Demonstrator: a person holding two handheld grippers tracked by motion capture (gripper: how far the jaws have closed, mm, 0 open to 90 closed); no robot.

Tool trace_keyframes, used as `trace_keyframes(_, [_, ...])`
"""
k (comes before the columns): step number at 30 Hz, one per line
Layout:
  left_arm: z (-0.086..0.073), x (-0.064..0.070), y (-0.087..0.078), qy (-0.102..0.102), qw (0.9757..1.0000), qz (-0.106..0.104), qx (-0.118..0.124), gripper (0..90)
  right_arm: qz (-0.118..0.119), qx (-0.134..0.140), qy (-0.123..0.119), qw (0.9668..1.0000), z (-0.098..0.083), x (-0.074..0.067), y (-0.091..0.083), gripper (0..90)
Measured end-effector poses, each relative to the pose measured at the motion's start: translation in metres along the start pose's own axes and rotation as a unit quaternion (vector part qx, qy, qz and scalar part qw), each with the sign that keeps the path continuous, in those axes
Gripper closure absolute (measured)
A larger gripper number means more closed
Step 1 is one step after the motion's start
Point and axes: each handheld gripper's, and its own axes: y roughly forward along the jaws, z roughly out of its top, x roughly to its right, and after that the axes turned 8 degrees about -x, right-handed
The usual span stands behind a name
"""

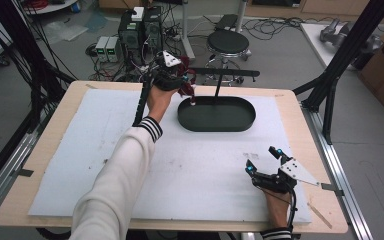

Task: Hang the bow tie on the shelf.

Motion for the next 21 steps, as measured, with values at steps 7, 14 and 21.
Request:
trace_keyframes(7, [-0.003, -0.005, -0.002, 0.003, 0.9995, -0.029, 0.007, 20.6, 0.001, 0.000, 0.000, 1.0000, 0.000, 0.000, 0.000, 3.6])
trace_keyframes(14, [-0.018, -0.013, -0.018, 0.004, 0.9960, -0.067, 0.059, 10.1, 0.002, 0.004, -0.006, 1.0000, 0.000, 0.000, 0.000, 3.6])
trace_keyframes(21, [-0.038, -0.026, -0.041, -0.007, 0.9882, -0.107, 0.109, 8.5, 0.003, 0.007, -0.004, 1.0000, -0.001, -0.001, -0.001, 3.5])
